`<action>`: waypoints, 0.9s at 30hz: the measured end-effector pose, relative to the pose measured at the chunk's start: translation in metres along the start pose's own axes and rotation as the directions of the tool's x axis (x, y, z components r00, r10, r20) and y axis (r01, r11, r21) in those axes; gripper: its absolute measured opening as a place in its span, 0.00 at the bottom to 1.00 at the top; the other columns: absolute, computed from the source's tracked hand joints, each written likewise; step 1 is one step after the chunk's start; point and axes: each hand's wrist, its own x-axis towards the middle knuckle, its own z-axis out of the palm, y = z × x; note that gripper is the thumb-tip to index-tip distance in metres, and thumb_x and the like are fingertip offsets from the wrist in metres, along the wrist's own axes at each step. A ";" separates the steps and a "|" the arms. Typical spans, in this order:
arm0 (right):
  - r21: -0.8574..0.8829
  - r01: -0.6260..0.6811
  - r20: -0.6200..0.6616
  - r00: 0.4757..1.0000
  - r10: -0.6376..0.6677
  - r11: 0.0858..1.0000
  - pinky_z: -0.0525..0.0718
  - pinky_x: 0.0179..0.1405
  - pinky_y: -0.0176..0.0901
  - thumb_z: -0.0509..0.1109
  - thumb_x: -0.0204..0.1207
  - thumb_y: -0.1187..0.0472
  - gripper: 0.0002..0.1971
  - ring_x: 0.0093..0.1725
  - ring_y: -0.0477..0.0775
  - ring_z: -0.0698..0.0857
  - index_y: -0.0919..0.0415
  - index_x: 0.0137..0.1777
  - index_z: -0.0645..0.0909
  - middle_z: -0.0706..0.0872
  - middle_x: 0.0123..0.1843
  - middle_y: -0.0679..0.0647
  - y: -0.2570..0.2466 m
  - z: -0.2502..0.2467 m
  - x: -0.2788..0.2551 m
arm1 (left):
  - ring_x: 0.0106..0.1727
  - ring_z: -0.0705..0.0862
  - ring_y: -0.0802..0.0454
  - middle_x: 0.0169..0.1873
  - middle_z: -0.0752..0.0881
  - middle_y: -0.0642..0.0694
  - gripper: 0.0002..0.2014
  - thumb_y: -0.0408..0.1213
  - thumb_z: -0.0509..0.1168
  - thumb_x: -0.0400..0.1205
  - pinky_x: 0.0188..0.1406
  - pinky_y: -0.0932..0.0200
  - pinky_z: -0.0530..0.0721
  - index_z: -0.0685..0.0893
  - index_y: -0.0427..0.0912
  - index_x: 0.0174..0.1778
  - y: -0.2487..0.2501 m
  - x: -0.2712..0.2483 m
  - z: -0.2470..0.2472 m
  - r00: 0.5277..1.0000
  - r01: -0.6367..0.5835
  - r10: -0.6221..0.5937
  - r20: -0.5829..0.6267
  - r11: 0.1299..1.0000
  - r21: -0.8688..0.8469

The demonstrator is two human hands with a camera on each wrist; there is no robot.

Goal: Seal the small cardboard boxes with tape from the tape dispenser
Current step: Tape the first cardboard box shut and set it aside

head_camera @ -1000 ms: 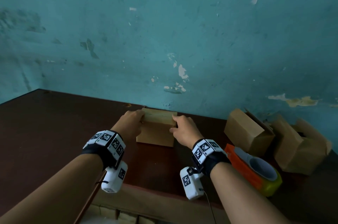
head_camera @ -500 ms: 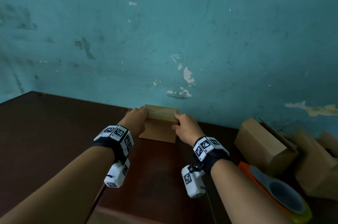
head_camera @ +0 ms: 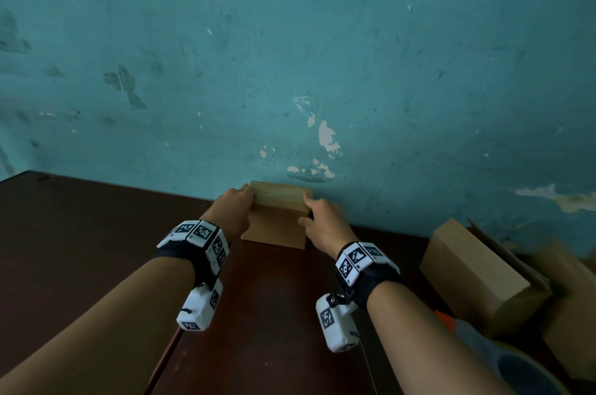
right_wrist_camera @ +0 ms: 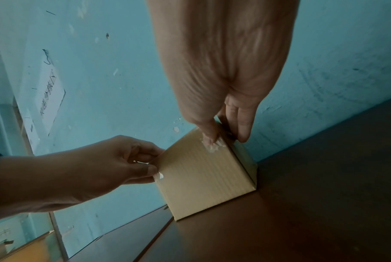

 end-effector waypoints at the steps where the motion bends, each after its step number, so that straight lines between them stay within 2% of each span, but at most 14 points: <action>1: 0.008 -0.001 -0.002 1.000 0.001 1.000 0.78 0.76 0.49 0.68 0.92 0.62 0.34 0.79 0.66 0.80 0.58 0.93 0.59 0.80 0.81 0.68 0.001 0.000 0.002 | 0.55 0.85 0.31 0.56 0.83 0.33 0.18 0.17 0.59 0.79 0.48 0.44 0.81 0.77 0.32 0.65 0.000 0.002 0.000 1.000 0.001 -0.001 -0.001 1.000 0.000; 5: 0.028 -0.002 -0.014 1.000 0.002 1.000 0.80 0.74 0.48 0.68 0.91 0.62 0.34 0.75 0.64 0.84 0.58 0.93 0.59 0.83 0.78 0.67 0.005 0.004 0.013 | 0.56 0.85 0.31 0.58 0.83 0.33 0.19 0.16 0.59 0.80 0.51 0.44 0.81 0.77 0.32 0.66 -0.001 0.011 0.004 1.000 0.006 -0.006 -0.006 1.000 0.011; 8: 0.016 0.007 -0.039 0.999 -0.007 1.000 0.87 0.68 0.54 0.68 0.91 0.61 0.35 0.61 0.62 0.91 0.56 0.94 0.59 0.91 0.64 0.67 0.011 0.012 0.024 | 0.59 0.84 0.32 0.64 0.82 0.33 0.21 0.16 0.58 0.79 0.53 0.44 0.82 0.76 0.32 0.69 -0.003 0.018 0.007 1.000 0.022 -0.022 0.008 1.000 0.016; 10: 0.012 0.014 -0.038 0.999 -0.013 1.000 0.90 0.64 0.57 0.68 0.91 0.61 0.34 0.52 0.59 0.89 0.56 0.94 0.58 0.92 0.58 0.66 0.013 0.015 0.028 | 0.61 0.84 0.32 0.72 0.79 0.30 0.23 0.16 0.58 0.80 0.56 0.44 0.83 0.75 0.32 0.72 -0.003 0.021 0.009 0.999 0.038 -0.039 0.023 0.999 0.021; 12: 0.011 0.015 -0.033 0.999 -0.014 1.000 0.89 0.65 0.59 0.66 0.92 0.62 0.35 0.57 0.60 0.90 0.55 0.94 0.56 0.92 0.61 0.67 0.015 0.017 0.030 | 0.66 0.83 0.30 0.83 0.69 0.29 0.27 0.16 0.58 0.80 0.61 0.43 0.84 0.72 0.31 0.77 -0.003 0.024 0.011 0.998 0.059 -0.059 0.038 0.998 0.023; 14: -0.005 0.010 -0.022 1.000 -0.010 1.000 0.87 0.69 0.59 0.65 0.92 0.63 0.35 0.66 0.65 0.89 0.56 0.94 0.53 0.90 0.66 0.67 0.015 0.018 0.031 | 0.70 0.82 0.30 0.87 0.62 0.29 0.30 0.16 0.59 0.80 0.65 0.43 0.83 0.69 0.31 0.81 -0.002 0.025 0.012 0.996 0.075 -0.076 0.050 0.997 0.028; 16: -0.026 0.005 -0.005 1.000 -0.005 1.000 0.86 0.69 0.55 0.63 0.93 0.64 0.35 0.69 0.64 0.87 0.56 0.95 0.50 0.89 0.68 0.65 0.013 0.017 0.029 | 0.74 0.80 0.31 0.89 0.56 0.28 0.33 0.17 0.59 0.82 0.66 0.45 0.81 0.63 0.31 0.85 0.003 0.025 0.012 0.993 0.088 -0.091 0.071 0.995 0.041; 18: -0.027 -0.004 0.030 1.000 0.005 1.000 0.85 0.64 0.55 0.60 0.94 0.64 0.38 0.66 0.65 0.87 0.52 0.95 0.43 0.88 0.69 0.67 0.010 0.016 0.024 | 0.84 0.70 0.31 0.89 0.50 0.26 0.36 0.20 0.59 0.83 0.77 0.47 0.75 0.53 0.28 0.88 0.007 0.023 0.015 0.990 0.099 -0.106 0.094 0.992 0.083; 21: 0.009 -0.016 0.087 0.996 0.015 1.000 0.88 0.53 0.56 0.59 0.94 0.61 0.44 0.46 0.56 0.86 0.42 0.92 0.26 0.78 0.79 0.73 0.012 0.014 0.014 | 0.90 0.44 0.26 0.87 0.43 0.21 0.42 0.25 0.59 0.83 0.90 0.40 0.54 0.42 0.25 0.89 0.012 0.019 0.021 0.990 0.094 -0.108 0.085 0.984 0.153; 23: 0.032 -0.006 0.096 0.995 0.003 0.999 0.87 0.45 0.51 0.59 0.94 0.62 0.47 0.43 0.54 0.86 0.40 0.89 0.20 0.62 0.92 0.65 0.016 0.011 0.010 | 0.90 0.38 0.27 0.88 0.40 0.22 0.44 0.25 0.59 0.82 0.90 0.37 0.48 0.39 0.26 0.89 0.015 0.015 0.021 0.992 0.112 -0.119 0.049 0.986 0.126; 24: 0.055 -0.019 0.090 0.996 0.014 0.998 0.82 0.42 0.48 0.59 0.94 0.61 0.47 0.46 0.56 0.87 0.42 0.89 0.20 0.64 0.92 0.60 0.018 0.010 0.008 | 0.90 0.37 0.28 0.88 0.39 0.24 0.44 0.25 0.58 0.81 0.90 0.37 0.46 0.39 0.26 0.89 0.017 0.014 0.021 0.993 0.113 -0.115 0.018 0.989 0.100; 25: 0.093 -0.048 0.080 0.996 0.041 0.995 0.77 0.40 0.44 0.59 0.94 0.60 0.47 0.44 0.54 0.85 0.43 0.90 0.21 0.76 0.80 0.52 0.021 0.008 0.007 | 0.90 0.36 0.30 0.89 0.39 0.25 0.44 0.25 0.58 0.81 0.91 0.38 0.46 0.39 0.26 0.89 0.020 0.013 0.019 0.994 0.105 -0.104 -0.015 0.991 0.077; 26: 0.127 -0.080 0.065 0.995 0.073 0.989 0.71 0.36 0.41 0.60 0.94 0.59 0.46 0.38 0.47 0.78 0.45 0.91 0.23 0.79 0.58 0.43 0.023 0.005 0.004 | 0.91 0.36 0.31 0.89 0.39 0.27 0.44 0.25 0.58 0.81 0.91 0.38 0.45 0.40 0.27 0.89 0.026 0.012 0.017 0.995 0.093 -0.091 -0.038 0.994 0.057; 27: 0.147 -0.105 0.046 0.994 0.099 0.984 0.68 0.33 0.39 0.60 0.94 0.58 0.45 0.35 0.44 0.70 0.47 0.92 0.25 0.69 0.45 0.40 0.025 0.001 0.001 | 0.91 0.36 0.32 0.90 0.39 0.28 0.44 0.25 0.59 0.81 0.91 0.39 0.44 0.41 0.28 0.90 0.033 0.011 0.016 0.996 0.076 -0.074 -0.048 0.997 0.032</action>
